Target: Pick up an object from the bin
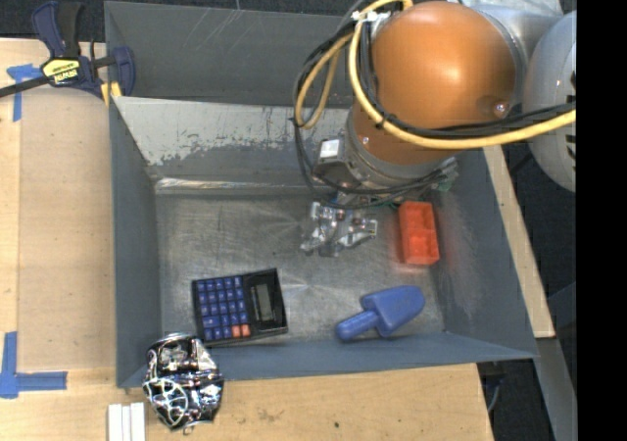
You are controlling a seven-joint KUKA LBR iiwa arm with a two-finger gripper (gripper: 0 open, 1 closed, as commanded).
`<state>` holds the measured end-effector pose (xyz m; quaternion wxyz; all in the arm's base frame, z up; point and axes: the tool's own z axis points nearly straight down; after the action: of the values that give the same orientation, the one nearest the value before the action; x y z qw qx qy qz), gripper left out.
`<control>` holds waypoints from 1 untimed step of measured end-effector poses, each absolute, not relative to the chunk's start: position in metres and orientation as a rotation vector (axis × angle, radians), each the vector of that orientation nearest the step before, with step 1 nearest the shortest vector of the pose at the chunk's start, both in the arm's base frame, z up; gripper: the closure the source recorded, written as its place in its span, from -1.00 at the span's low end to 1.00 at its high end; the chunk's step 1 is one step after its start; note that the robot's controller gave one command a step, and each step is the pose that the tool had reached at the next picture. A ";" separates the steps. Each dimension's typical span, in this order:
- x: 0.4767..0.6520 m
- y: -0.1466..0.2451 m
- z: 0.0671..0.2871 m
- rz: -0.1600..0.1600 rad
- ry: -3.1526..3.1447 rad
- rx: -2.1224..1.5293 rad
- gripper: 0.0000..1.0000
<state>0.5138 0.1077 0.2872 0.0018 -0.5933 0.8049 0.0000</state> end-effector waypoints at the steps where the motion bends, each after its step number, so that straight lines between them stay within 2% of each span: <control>1: 0.514 0.108 0.287 0.001 2.527 -1.862 1.00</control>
Offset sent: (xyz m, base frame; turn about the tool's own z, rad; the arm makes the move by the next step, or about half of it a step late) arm -0.0054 0.0090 -0.0512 0.0168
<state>0.5136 0.1078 0.2870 0.0013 -0.5932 0.8050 0.0003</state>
